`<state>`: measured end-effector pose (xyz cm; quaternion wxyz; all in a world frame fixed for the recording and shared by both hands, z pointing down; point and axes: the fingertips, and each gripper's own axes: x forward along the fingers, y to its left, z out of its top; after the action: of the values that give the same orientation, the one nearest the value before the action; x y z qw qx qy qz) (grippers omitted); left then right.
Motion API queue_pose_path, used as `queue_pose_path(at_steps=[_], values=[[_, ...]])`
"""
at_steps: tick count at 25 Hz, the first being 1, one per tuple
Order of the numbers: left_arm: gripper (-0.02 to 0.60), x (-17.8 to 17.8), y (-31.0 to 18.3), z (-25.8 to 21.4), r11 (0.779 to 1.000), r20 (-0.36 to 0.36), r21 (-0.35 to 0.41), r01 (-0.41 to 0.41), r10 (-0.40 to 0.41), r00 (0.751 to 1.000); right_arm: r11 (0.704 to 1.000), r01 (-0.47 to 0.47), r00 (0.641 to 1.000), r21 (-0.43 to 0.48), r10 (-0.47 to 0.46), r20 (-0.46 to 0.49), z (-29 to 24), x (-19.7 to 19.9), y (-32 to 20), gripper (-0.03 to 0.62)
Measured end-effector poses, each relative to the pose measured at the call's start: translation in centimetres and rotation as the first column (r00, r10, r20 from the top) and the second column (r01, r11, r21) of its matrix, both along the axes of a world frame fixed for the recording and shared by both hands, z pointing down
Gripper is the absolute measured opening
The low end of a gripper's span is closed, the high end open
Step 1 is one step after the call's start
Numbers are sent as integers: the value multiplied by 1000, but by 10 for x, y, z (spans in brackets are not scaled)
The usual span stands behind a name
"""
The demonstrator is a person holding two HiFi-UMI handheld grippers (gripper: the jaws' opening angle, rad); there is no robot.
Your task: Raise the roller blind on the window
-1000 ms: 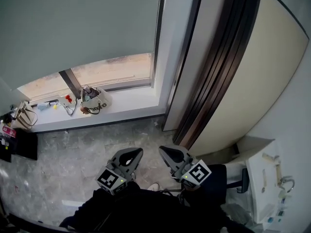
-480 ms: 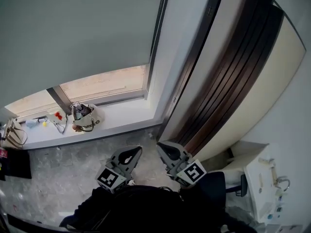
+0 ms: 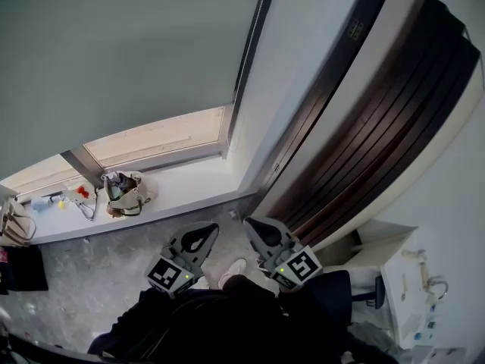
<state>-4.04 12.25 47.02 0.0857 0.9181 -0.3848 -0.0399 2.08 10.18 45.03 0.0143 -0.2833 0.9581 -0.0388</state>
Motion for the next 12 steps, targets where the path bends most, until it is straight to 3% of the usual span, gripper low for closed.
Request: queue_pose_path(at_steps=[5,12], values=[[6,3,-51,12,1000,23,-16,8,-7,1000,1000,9,1000,16,-9,19,3,3,-55,6],[6,25,-135,-5,999,50,-14,38,-37,998,1000,7,1000,8,-7,-1,-4,21,-144,6]])
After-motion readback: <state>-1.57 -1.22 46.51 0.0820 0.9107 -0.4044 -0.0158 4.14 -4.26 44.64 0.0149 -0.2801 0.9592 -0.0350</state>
